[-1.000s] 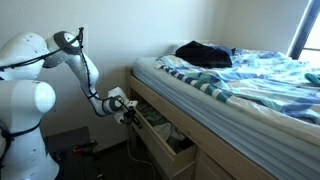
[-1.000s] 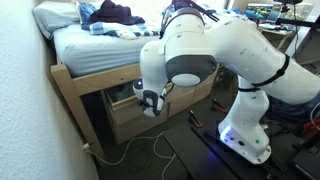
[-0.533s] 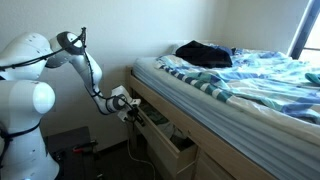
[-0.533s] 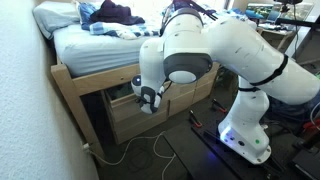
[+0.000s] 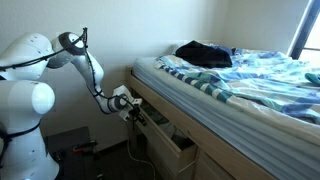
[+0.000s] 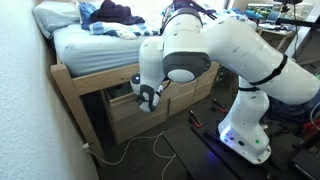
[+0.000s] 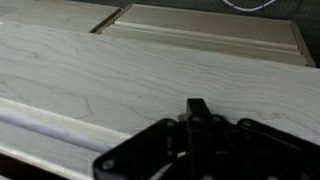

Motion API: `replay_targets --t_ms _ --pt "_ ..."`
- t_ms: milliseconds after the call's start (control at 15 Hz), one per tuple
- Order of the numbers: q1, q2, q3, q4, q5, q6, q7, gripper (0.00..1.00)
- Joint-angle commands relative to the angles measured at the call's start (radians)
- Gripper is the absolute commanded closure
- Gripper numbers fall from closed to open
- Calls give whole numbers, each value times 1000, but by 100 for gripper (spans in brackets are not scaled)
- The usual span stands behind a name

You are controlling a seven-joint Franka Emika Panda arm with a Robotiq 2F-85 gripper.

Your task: Open the topmost drawer on the left, push the clothes inside it down, and then close the drawer

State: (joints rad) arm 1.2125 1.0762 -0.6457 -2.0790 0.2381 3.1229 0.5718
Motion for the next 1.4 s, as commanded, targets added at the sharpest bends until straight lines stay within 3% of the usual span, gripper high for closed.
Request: replay_targets --t_ms 0,200,733,1333 --pt "1 2 2 1 21 1 -19 99" --pt "4 15 -5 13 29 -15 -5 100" --pt "-47 138 -17 175 129 13 102 100" --pt "-107 230 -36 323 127 4 193 100"
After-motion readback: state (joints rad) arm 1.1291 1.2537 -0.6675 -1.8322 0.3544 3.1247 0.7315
